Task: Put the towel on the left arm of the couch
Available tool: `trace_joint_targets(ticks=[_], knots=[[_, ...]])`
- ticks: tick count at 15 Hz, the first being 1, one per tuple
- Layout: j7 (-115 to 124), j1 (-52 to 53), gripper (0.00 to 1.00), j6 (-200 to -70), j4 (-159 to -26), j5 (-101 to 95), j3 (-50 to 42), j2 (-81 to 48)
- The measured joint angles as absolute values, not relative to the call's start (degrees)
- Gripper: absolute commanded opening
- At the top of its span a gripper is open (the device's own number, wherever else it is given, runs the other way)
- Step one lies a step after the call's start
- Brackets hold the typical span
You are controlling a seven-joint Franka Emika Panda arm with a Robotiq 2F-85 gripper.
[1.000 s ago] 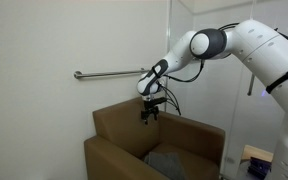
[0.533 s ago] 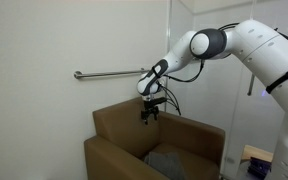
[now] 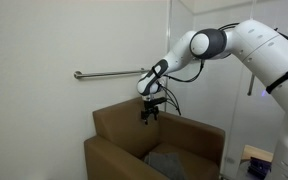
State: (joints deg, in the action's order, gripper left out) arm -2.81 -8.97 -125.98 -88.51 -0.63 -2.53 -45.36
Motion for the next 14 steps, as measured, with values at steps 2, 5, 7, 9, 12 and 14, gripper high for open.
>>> trace_joint_targets(ticks=[2,5,7,9,12,14], knots=[[-2.80,-8.86,1.00,-125.99,-88.33,-0.63,-2.53,-45.54],[-3.02,-8.90,1.00,-125.97,-85.70,-0.63,-2.23,-47.90],[-3.67,-8.97,1.00,-125.66,-83.28,-0.62,-1.98,-50.50],[-4.89,-9.24,1.00,-123.39,-80.46,-0.52,-1.61,-53.49],[-8.12,-10.21,1.00,-117.88,-76.30,-0.34,-0.40,-58.04],[-10.42,-10.85,1.00,-114.52,-73.85,-0.31,0.34,-60.99]])
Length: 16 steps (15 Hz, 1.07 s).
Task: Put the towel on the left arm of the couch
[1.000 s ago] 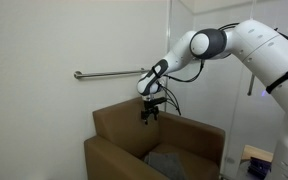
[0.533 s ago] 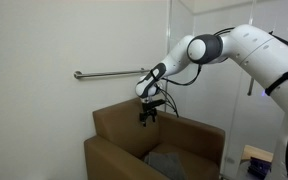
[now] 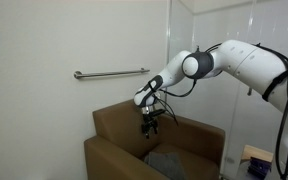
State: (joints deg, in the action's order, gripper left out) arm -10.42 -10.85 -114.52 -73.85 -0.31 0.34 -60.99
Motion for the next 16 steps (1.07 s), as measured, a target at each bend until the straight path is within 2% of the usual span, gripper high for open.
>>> trace_joint_targets(ticks=[9,16], knots=[[-15.46,-12.02,1.00,-110.43,-62.03,-0.27,1.61,-73.57],[-14.73,-12.11,1.00,-117.16,-56.01,-0.27,1.37,-80.50]])
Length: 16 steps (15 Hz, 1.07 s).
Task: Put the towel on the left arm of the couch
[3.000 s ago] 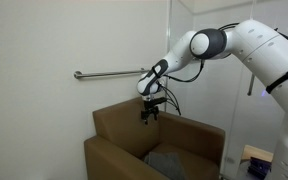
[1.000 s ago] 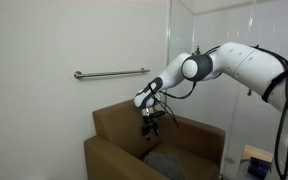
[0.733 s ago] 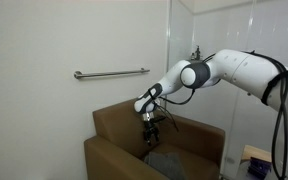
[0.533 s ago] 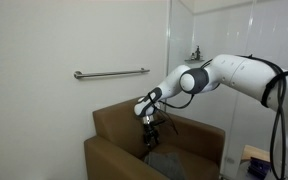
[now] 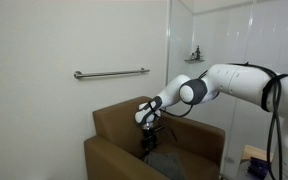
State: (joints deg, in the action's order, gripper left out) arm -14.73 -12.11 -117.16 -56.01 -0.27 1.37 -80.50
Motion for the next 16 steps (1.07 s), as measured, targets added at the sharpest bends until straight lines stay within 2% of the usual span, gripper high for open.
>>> trace_joint_targets(ticks=[6,16], knots=[[-13.55,-12.10,1.00,-125.38,-55.51,-0.25,1.53,-84.07],[-13.54,-12.52,1.00,-125.96,-58.87,-0.25,2.15,-82.68]])
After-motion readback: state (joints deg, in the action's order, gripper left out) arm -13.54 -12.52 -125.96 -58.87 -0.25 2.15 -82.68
